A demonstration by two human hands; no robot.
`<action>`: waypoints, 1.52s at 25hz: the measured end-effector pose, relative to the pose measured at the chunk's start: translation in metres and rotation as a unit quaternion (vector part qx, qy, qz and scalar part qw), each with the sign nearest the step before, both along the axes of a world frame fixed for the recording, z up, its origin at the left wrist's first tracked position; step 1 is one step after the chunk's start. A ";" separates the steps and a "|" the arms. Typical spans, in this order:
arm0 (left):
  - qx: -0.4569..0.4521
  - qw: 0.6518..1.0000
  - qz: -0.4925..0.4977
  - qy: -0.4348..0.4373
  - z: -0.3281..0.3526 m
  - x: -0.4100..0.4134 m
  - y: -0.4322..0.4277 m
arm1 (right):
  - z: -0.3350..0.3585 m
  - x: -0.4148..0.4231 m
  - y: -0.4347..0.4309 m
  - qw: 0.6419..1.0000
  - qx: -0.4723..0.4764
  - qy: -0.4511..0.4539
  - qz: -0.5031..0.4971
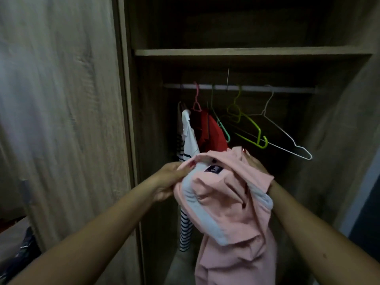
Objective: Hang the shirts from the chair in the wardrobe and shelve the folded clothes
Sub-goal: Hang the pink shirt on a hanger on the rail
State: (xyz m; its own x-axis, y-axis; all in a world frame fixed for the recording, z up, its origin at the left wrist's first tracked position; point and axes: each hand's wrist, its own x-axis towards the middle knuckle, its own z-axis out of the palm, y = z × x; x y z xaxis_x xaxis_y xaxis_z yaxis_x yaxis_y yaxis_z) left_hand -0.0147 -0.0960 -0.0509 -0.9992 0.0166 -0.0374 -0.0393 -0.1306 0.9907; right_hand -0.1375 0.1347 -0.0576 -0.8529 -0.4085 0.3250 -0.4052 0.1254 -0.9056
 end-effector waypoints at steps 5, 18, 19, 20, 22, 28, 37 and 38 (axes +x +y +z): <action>-0.047 0.998 0.038 0.034 0.031 0.003 -0.004 | -0.027 0.011 -0.005 0.999 -0.005 -0.032 -0.007; -0.195 0.979 -0.062 -0.019 0.024 0.021 -0.073 | -0.020 0.038 -0.041 0.991 0.104 0.079 0.010; -0.217 0.972 -0.081 -0.033 0.016 0.025 -0.087 | -0.009 0.036 -0.037 0.990 0.108 0.084 0.011; -0.223 0.970 -0.087 -0.037 0.008 0.029 -0.097 | 0.001 0.037 -0.034 0.991 0.104 0.081 0.015; -0.207 0.976 -0.060 0.009 -0.008 0.032 -0.109 | 0.014 0.039 -0.034 0.991 0.109 0.082 0.001; -0.549 0.805 -0.012 0.225 -0.019 0.037 -0.089 | 0.018 0.036 -0.032 0.938 0.183 0.235 -0.176; -0.727 0.567 0.078 0.378 -0.041 0.022 -0.099 | 0.022 0.027 -0.009 0.942 0.153 0.182 -0.239; -0.680 0.632 0.080 0.364 -0.035 0.023 -0.098 | 0.021 0.025 -0.009 0.941 0.152 0.178 -0.245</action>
